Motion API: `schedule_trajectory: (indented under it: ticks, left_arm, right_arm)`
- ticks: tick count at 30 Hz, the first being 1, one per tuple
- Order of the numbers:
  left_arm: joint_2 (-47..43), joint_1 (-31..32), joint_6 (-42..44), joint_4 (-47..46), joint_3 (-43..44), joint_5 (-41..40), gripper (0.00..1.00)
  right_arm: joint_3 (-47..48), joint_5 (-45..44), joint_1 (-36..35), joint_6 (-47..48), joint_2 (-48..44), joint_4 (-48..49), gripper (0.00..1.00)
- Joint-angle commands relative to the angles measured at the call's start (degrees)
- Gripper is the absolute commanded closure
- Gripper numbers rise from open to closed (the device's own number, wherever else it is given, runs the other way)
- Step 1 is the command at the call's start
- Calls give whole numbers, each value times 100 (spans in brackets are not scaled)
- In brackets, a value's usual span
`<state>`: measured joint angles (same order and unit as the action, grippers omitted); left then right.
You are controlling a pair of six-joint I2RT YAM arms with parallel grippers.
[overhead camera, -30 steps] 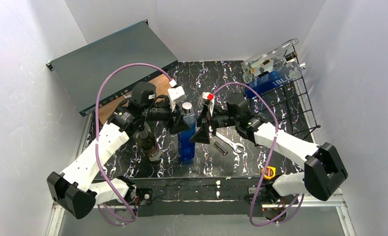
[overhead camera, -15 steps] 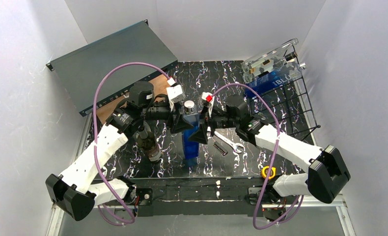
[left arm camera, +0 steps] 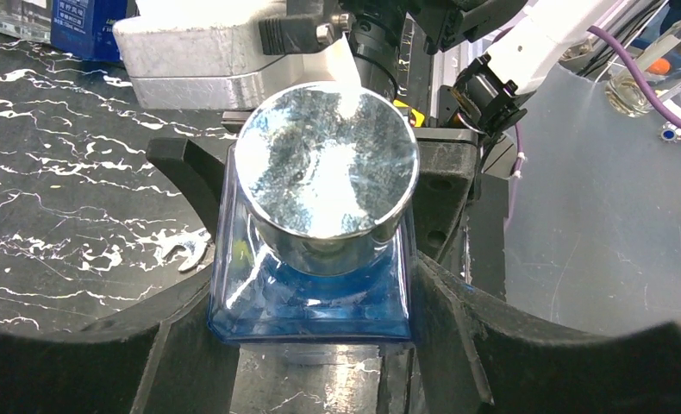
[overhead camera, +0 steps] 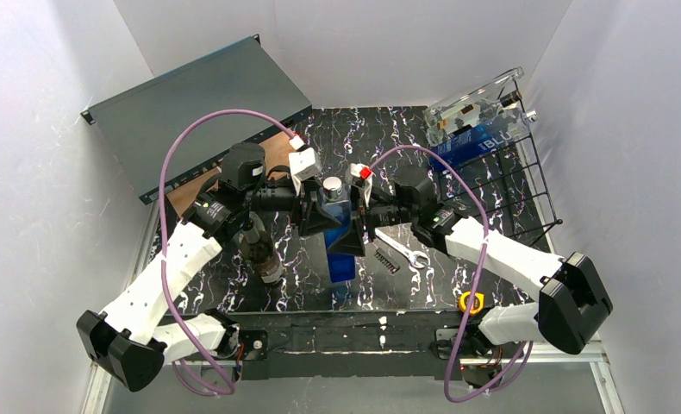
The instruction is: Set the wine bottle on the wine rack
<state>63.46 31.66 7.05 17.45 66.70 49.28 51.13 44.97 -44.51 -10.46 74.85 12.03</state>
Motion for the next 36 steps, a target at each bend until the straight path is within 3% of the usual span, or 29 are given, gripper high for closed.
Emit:
schedule_trajectory:
  ticks: [1,6,13,15,16,17,19,23,26,32,36]
  left_arm:
    - [-282,20,-129,-656,137,343,100]
    - [-289,18,-77,-717,21,47,100]
    - [-296,16,-145,-569,199,-88,100]
    - [-346,16,-278,-699,115,-310,100]
    - [-340,16,-340,-754,101,-413,100]
    - [-316,18,-415,-780,103,-521,100]
    - [-226,16,-545,-707,195,-734,95]
    - [-208,16,-526,-496,310,-882,61]
    - [-282,16,-541,-715,106,-1219,41]
    - [140,15,-555,-172,462,-1972,20]
    - [102,16,-610,-290,357,-2162,6]
  right_arm:
    - [280,212,-39,-161,40,311,4]
    - [331,195,-38,-220,87,361,23]
    - [119,171,-32,-431,-23,707,61]
    - [96,126,-37,-524,-32,821,75]
    - [148,95,-40,-562,-18,797,91]
    - [203,46,-36,-582,-3,734,99]
    - [242,33,-33,-604,-1,733,99]
    - [38,-189,-37,-753,-65,987,99]
    - [20,-328,-35,-910,-67,1187,99]
    - [17,-1020,-39,-982,-111,1153,99]
    - [-167,-1205,-39,-1148,-82,1412,99]
